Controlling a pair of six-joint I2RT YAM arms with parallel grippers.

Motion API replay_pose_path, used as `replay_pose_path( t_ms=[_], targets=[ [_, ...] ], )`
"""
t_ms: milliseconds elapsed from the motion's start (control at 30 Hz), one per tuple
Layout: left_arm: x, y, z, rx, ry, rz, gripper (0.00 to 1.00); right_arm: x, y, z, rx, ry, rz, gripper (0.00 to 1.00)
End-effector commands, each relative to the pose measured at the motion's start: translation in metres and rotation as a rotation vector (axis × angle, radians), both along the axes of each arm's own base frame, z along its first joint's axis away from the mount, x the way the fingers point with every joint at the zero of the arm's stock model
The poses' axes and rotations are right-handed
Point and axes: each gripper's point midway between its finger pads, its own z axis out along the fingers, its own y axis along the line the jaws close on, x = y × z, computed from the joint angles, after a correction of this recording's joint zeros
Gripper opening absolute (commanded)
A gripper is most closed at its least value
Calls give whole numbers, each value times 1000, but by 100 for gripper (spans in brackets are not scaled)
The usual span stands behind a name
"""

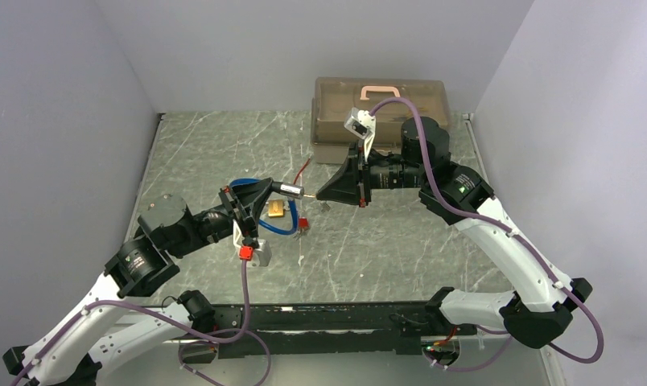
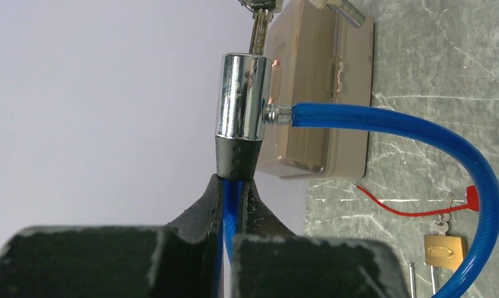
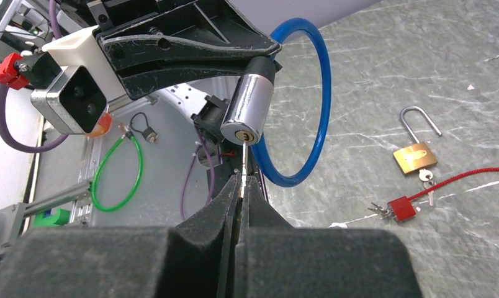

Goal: Unlock with the key

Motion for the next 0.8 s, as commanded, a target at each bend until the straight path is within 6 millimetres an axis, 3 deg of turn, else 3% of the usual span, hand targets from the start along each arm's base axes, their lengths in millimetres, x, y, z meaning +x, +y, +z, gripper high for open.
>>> replay_pose_path(
  t_ms=[0, 767],
  targets=[
    [-10, 3, 35, -80, -89, -27, 0, 1, 3, 14, 47, -47, 6, 0],
    [-10, 1, 27, -44, -102, -39, 0, -9, 5, 27, 107, -41, 52, 0]
  ],
)
